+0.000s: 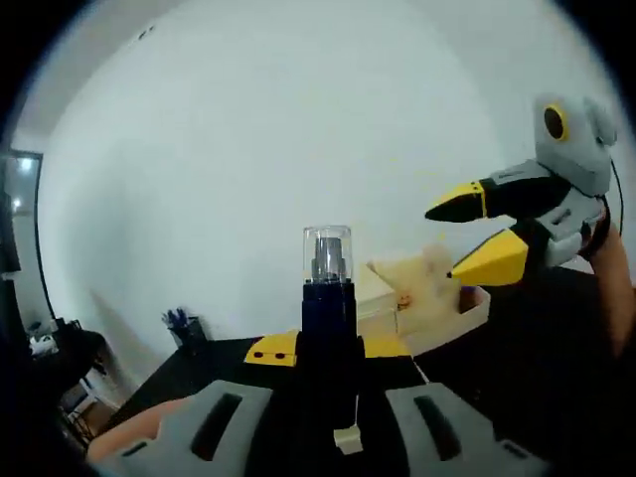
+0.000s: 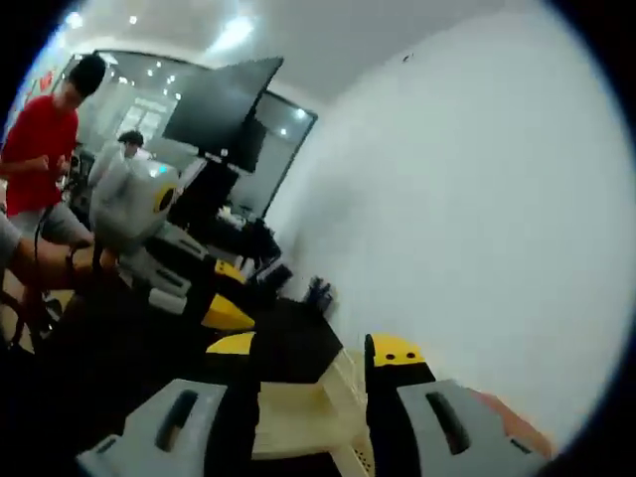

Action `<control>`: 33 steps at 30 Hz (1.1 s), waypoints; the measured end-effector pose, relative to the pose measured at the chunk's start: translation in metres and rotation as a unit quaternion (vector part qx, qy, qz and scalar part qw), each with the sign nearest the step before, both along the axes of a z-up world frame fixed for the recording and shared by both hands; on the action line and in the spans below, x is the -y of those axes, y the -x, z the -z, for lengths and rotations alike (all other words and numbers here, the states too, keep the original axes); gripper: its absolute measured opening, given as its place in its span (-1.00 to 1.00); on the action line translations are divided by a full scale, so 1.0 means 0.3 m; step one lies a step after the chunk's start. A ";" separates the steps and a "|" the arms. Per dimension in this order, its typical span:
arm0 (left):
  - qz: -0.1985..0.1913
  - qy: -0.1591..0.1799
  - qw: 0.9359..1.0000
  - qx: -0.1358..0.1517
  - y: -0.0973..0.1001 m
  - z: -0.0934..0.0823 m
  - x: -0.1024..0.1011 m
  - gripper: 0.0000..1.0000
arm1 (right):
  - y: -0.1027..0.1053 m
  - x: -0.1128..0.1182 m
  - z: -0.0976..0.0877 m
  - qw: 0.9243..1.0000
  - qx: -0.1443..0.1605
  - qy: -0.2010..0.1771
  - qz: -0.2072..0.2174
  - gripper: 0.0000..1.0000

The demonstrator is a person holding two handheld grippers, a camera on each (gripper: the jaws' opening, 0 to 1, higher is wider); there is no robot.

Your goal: Open the drawer, pick up the cosmetic bottles from the table one by one, place them into the drawer, release the gripper, close the drawer, and move the gripper away

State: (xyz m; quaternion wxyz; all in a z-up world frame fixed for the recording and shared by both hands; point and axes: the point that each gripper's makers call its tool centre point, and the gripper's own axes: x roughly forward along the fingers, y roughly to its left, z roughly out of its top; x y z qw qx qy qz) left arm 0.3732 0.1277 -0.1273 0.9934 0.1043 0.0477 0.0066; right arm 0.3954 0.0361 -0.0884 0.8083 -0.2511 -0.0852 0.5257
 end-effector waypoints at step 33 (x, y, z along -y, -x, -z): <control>0.016 0.073 0.981 -0.177 -0.289 0.313 0.071 -0.69 | -0.026 0.114 0.349 0.965 -0.071 0.254 0.000 0.22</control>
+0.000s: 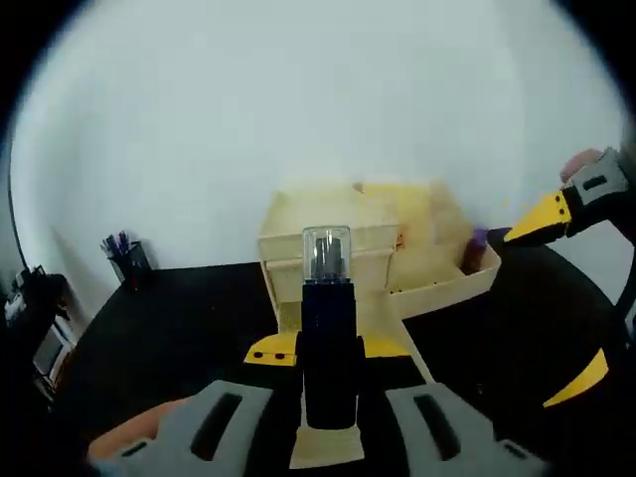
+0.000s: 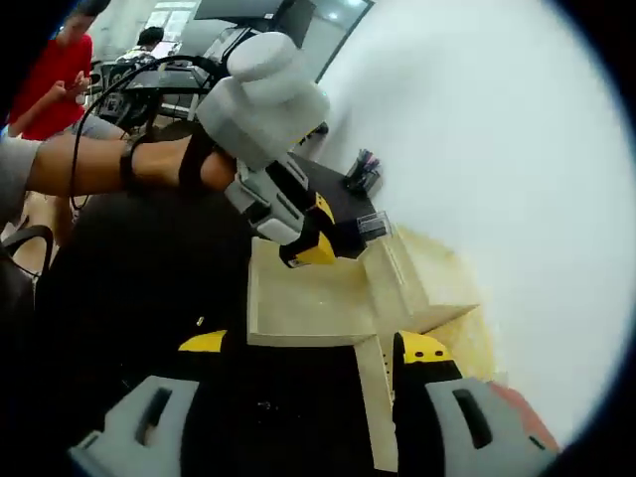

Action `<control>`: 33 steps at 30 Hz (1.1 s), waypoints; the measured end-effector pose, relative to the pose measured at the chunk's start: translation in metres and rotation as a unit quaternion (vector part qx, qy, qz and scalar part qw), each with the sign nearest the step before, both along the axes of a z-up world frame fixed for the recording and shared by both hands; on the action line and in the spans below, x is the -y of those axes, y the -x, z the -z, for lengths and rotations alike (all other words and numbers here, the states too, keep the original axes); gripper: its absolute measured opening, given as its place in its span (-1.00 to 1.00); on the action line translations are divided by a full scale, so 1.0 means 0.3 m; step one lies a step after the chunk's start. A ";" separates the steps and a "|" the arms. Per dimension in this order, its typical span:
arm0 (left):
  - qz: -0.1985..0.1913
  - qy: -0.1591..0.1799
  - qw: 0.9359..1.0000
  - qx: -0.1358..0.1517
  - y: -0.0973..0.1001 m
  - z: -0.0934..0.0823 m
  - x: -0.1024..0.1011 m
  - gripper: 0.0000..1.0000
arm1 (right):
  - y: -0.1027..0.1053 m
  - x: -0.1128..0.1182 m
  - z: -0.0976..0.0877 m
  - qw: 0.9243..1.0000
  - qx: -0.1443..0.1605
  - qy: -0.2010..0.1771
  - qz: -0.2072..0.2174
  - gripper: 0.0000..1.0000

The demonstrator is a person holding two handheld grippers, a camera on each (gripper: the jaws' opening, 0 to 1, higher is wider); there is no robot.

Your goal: Open the drawer, pick up the cosmetic bottles from the table one by one, place them into the drawer, release the gripper, close the drawer, and move the gripper away

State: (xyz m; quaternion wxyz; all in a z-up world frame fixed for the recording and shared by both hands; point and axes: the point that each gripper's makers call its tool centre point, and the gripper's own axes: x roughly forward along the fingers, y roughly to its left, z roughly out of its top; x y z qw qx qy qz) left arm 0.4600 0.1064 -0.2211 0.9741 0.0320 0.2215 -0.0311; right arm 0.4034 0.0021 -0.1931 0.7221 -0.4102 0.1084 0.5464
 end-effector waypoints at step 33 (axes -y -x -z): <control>-0.037 0.020 0.985 -0.170 -0.069 0.274 -0.025 -0.69 | 0.007 0.053 0.097 0.997 0.024 0.076 0.007 0.16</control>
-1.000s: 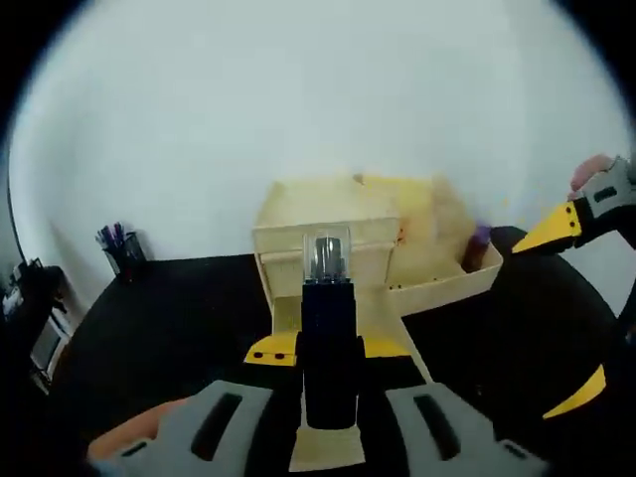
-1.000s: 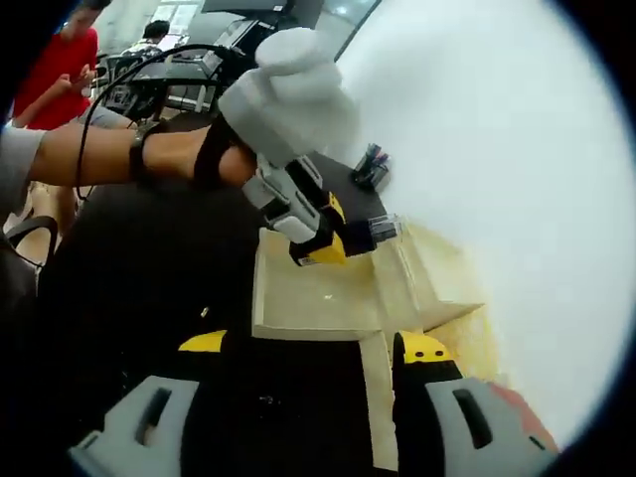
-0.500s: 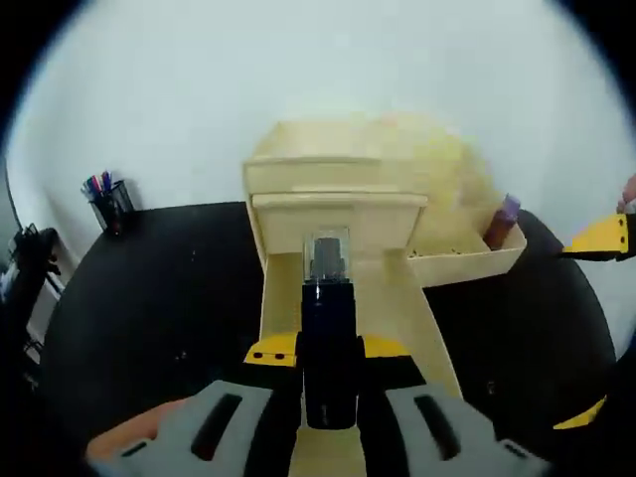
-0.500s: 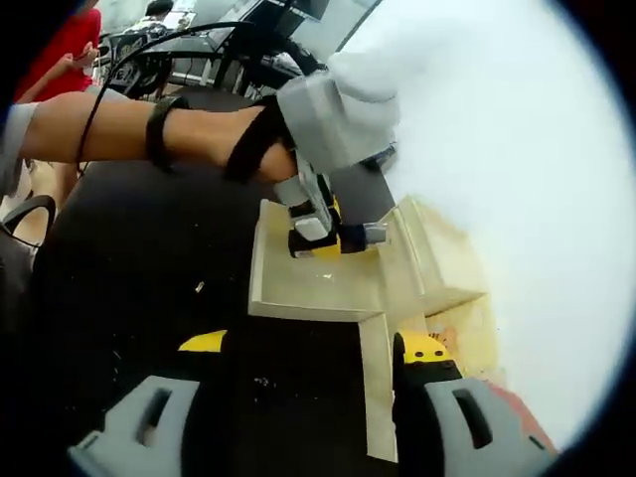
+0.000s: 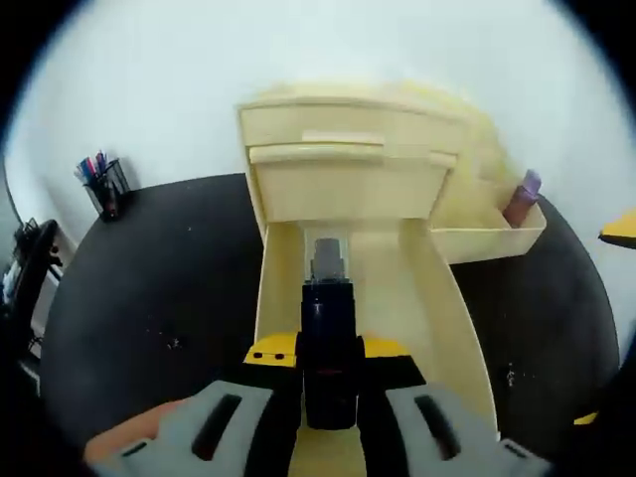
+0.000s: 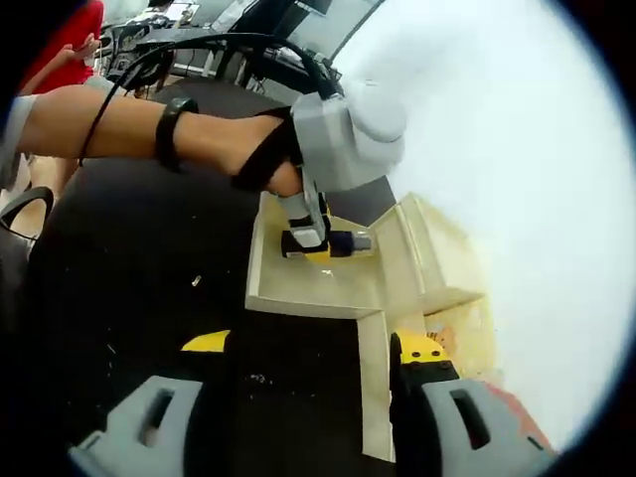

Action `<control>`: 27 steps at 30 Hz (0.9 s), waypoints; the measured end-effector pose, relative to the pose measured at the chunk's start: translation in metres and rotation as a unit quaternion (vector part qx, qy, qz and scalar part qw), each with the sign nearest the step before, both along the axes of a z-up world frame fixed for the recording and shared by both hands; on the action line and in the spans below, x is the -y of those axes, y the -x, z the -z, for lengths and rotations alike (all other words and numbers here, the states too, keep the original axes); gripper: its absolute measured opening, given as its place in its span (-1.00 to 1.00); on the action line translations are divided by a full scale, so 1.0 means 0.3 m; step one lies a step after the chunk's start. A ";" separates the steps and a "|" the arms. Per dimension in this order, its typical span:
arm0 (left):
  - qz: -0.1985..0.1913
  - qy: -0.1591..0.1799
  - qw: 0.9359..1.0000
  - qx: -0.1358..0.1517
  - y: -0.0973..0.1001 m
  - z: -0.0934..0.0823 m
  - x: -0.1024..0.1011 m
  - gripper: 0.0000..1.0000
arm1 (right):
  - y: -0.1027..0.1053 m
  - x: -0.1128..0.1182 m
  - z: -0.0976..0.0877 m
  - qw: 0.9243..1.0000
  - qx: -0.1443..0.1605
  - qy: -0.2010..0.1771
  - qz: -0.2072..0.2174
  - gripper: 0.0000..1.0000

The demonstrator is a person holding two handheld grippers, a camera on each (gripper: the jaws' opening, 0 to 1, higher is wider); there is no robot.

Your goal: Open the drawer, pick up the cosmetic bottles from the table one by one, place them into the drawer, release the gripper, close the drawer, and move the gripper away

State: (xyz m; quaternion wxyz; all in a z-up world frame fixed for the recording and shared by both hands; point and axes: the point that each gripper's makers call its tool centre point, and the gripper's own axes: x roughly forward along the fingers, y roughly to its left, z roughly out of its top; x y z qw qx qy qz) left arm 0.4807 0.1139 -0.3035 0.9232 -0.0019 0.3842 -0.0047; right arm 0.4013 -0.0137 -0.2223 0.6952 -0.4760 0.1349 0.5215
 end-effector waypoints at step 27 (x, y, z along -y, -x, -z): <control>-0.027 -0.014 0.999 -0.021 -0.017 0.055 -0.015 -0.70 | -0.026 0.002 0.011 1.000 0.003 0.012 0.009 0.10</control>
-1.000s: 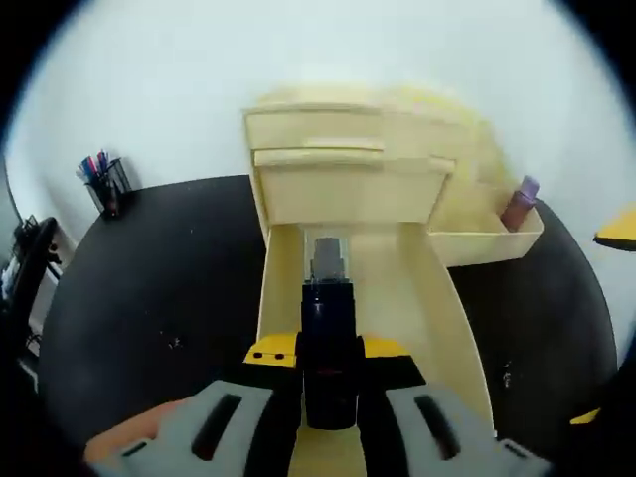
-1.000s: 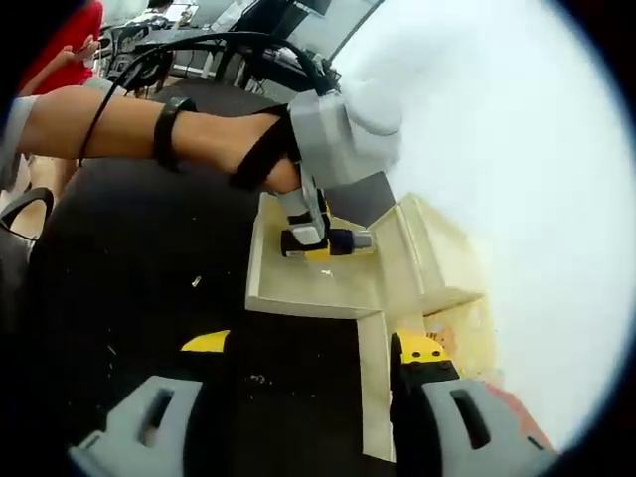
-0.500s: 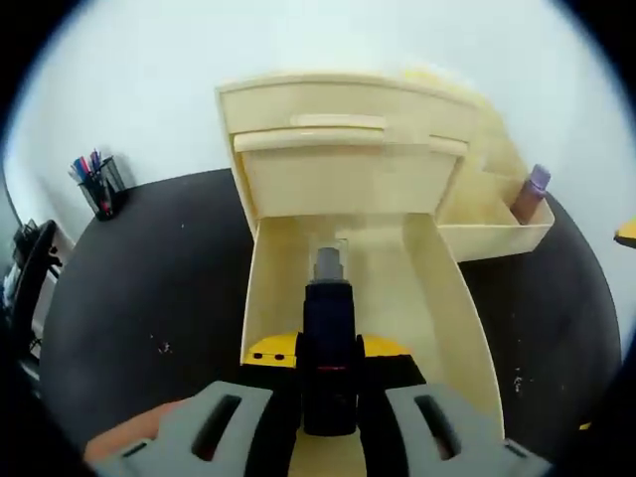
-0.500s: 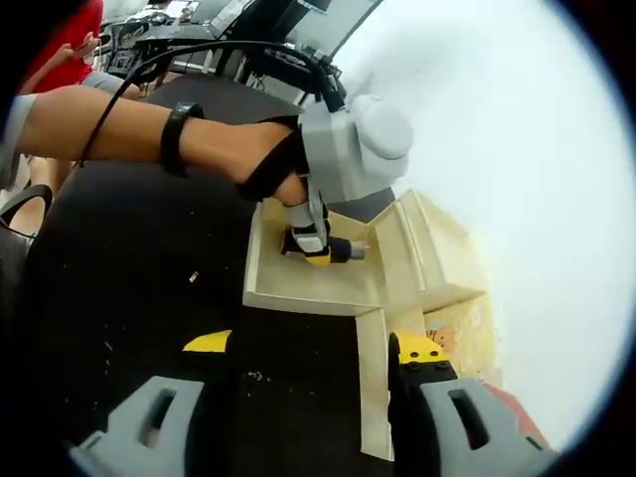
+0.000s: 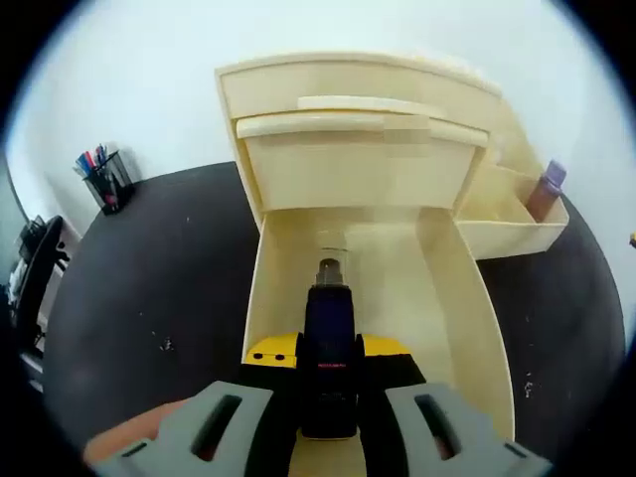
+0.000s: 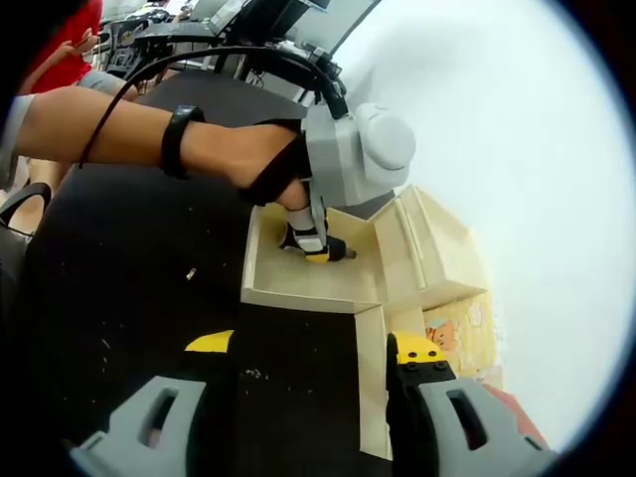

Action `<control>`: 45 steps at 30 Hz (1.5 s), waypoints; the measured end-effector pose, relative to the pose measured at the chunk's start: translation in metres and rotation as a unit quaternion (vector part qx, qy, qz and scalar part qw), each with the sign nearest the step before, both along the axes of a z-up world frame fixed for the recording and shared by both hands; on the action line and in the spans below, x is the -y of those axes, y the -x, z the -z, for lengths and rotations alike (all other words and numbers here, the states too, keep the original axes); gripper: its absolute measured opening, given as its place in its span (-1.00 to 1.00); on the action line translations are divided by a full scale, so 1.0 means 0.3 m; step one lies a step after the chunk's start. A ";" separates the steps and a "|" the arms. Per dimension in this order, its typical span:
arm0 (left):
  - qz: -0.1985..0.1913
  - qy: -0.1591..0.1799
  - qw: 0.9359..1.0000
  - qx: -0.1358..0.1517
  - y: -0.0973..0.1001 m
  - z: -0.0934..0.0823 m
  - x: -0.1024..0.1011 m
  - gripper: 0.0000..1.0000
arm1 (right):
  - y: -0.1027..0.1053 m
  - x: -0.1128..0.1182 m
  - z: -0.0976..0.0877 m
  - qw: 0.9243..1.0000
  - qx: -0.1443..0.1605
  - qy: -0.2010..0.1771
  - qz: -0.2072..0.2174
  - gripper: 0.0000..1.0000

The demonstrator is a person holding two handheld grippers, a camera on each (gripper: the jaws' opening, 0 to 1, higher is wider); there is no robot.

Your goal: Open the drawer, pick up the cosmetic bottles from the table one by one, place them into the drawer, release the gripper, close the drawer, and move the gripper away

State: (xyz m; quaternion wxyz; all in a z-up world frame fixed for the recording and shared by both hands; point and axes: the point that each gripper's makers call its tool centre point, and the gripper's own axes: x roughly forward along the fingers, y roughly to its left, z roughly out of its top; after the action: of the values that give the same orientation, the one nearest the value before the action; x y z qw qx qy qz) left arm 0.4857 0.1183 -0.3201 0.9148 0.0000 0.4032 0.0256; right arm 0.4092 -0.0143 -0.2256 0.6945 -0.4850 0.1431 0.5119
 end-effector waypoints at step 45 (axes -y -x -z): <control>0.117 -0.033 0.986 0.116 0.137 -0.308 0.133 -0.62 | -0.026 0.016 -0.014 1.000 0.014 0.007 0.010 0.03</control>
State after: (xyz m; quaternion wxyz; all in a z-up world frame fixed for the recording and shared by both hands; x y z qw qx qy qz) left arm 0.4445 0.0785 -0.2277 0.9514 0.0746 0.2909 -0.0680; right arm 0.4171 -0.0190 -0.2213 0.6983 -0.4952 0.1419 0.4971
